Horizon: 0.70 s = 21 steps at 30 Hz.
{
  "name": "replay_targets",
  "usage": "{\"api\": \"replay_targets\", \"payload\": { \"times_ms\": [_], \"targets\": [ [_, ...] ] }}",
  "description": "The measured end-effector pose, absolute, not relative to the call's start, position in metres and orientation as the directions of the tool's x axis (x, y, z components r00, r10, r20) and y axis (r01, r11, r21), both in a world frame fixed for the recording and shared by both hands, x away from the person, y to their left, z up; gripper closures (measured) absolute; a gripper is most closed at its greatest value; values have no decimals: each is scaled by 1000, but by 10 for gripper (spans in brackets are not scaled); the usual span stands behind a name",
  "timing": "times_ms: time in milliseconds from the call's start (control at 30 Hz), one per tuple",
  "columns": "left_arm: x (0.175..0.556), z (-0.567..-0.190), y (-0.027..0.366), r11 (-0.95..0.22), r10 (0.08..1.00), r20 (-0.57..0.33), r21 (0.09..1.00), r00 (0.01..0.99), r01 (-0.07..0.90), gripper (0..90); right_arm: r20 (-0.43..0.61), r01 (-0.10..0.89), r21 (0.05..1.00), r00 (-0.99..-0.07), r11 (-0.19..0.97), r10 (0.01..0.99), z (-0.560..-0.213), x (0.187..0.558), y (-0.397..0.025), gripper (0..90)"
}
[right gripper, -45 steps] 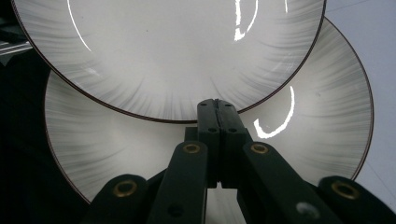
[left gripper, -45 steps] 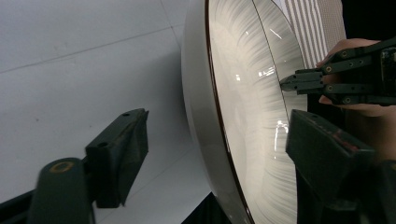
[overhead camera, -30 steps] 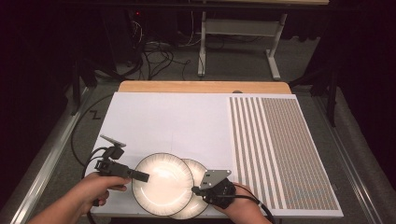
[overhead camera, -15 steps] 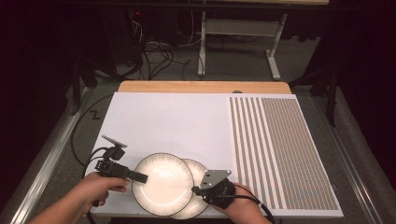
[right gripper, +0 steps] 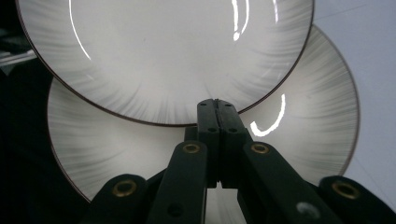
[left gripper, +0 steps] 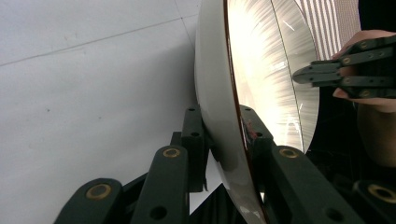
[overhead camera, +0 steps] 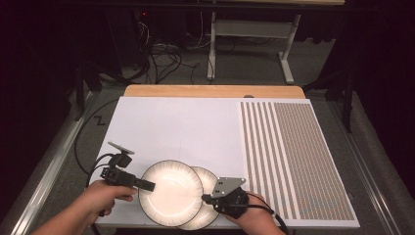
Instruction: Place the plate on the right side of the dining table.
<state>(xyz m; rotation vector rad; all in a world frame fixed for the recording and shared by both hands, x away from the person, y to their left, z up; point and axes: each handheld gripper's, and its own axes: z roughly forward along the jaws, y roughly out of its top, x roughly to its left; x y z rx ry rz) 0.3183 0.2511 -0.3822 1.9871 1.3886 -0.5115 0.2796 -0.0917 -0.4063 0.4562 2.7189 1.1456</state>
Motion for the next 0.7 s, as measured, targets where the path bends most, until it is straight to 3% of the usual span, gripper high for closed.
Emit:
{"api": "replay_targets", "payload": {
  "times_ms": [700],
  "targets": [
    [319, -377, 249, -227, 669, -628, 338, 398, 913, 786, 21, 304, 805, -872, 510, 488, -395, 294, -129, 728]
  ]
}}
